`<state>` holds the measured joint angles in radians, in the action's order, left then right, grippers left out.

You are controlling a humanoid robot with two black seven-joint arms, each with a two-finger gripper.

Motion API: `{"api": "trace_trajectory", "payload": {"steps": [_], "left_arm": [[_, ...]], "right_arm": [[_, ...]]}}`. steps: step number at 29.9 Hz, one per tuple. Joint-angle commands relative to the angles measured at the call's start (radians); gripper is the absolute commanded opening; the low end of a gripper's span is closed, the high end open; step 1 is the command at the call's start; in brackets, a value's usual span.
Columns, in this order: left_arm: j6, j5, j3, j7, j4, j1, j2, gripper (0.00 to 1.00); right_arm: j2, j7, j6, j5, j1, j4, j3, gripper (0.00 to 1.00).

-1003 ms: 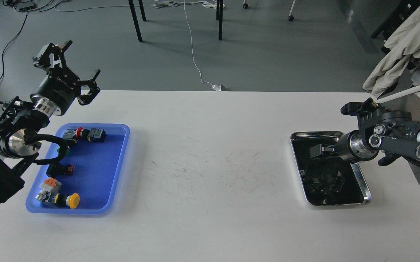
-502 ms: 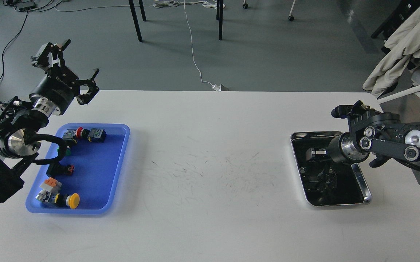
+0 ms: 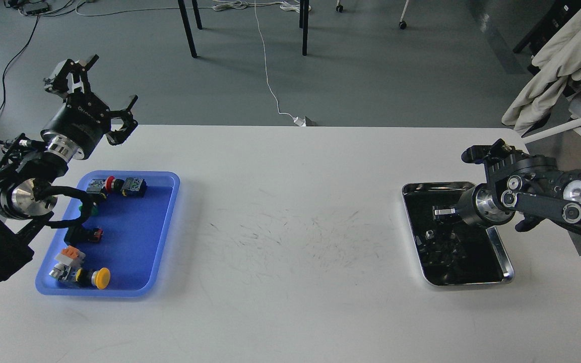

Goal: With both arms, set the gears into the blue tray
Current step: 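Carry the black part with the right gripper to mid-table and release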

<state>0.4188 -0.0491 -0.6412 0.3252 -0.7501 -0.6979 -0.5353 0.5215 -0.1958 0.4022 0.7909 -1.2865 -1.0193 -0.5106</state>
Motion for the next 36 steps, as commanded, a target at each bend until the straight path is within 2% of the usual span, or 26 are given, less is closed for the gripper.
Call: {"api": "trace_trajectory", "payload": {"steps": [1, 8, 11, 13, 18, 21, 24, 27, 36], "left_arm": [[0.000, 0.000, 0.000, 0.000, 0.000, -0.002, 0.000, 0.99], [0.000, 0.000, 0.000, 0.000, 0.000, -0.005, -0.002, 0.99], [-0.002, 0.000, 0.000, 0.000, 0.000, -0.008, -0.002, 0.99], [-0.002, 0.000, 0.002, 0.000, 0.000, -0.009, 0.000, 0.99], [0.000, 0.000, 0.000, 0.000, 0.000, -0.015, -0.002, 0.99], [0.000, 0.000, 0.000, 0.000, 0.000, -0.017, -0.002, 0.99], [-0.002, -0.002, 0.000, 0.000, 0.000, -0.017, -0.002, 0.99], [0.000, -0.002, 0.000, 0.000, 0.000, -0.017, -0.002, 0.99], [-0.002, -0.002, -0.001, 0.000, 0.000, -0.017, -0.002, 0.99]], "right_arm": [[0.026, -0.001, 0.000, -0.001, -0.065, -0.039, 0.003, 0.02], [0.054, 0.010, -0.013, -0.030, -0.260, -0.162, 0.027, 0.02], [0.034, 0.012, -0.057, -0.064, -0.295, -0.206, 0.040, 0.02], [-0.007, 0.012, -0.111, -0.068, -0.306, -0.225, 0.038, 0.02], [-0.148, 0.022, -0.163, -0.149, -0.298, -0.223, 0.041, 0.02], [-0.274, 0.055, -0.230, -0.212, -0.275, -0.203, 0.067, 0.02], [-0.400, 0.090, -0.252, -0.225, -0.237, -0.139, 0.107, 0.01], [-0.521, 0.099, -0.263, -0.226, -0.195, -0.049, 0.121, 0.01], [-0.521, 0.113, -0.296, -0.225, -0.042, 0.125, 0.138, 0.01]]}}
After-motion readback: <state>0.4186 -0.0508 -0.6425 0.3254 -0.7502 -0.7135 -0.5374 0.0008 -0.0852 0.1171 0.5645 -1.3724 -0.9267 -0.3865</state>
